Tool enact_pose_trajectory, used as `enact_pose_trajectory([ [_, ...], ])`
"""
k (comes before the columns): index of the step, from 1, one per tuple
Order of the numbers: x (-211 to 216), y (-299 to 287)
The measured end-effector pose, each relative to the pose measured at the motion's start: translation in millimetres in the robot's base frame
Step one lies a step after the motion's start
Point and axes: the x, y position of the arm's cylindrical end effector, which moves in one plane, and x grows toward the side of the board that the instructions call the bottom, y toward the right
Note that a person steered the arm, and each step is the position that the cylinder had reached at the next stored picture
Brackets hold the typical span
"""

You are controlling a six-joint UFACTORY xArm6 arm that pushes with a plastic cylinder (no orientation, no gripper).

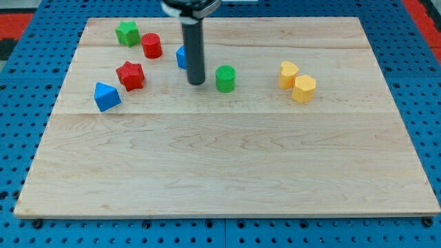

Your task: Drag the blue cube to the top side of the board

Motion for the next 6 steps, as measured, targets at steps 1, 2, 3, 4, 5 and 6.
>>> enact_pose_trajectory([
  [1,-34.3,-5.4],
  [2,-69.2,28.6],
  [3,-89.0,31.1],
  [4,-85.7,10.5],
  [5,-132.4,15.8],
  [6,-134.8,-1.4],
])
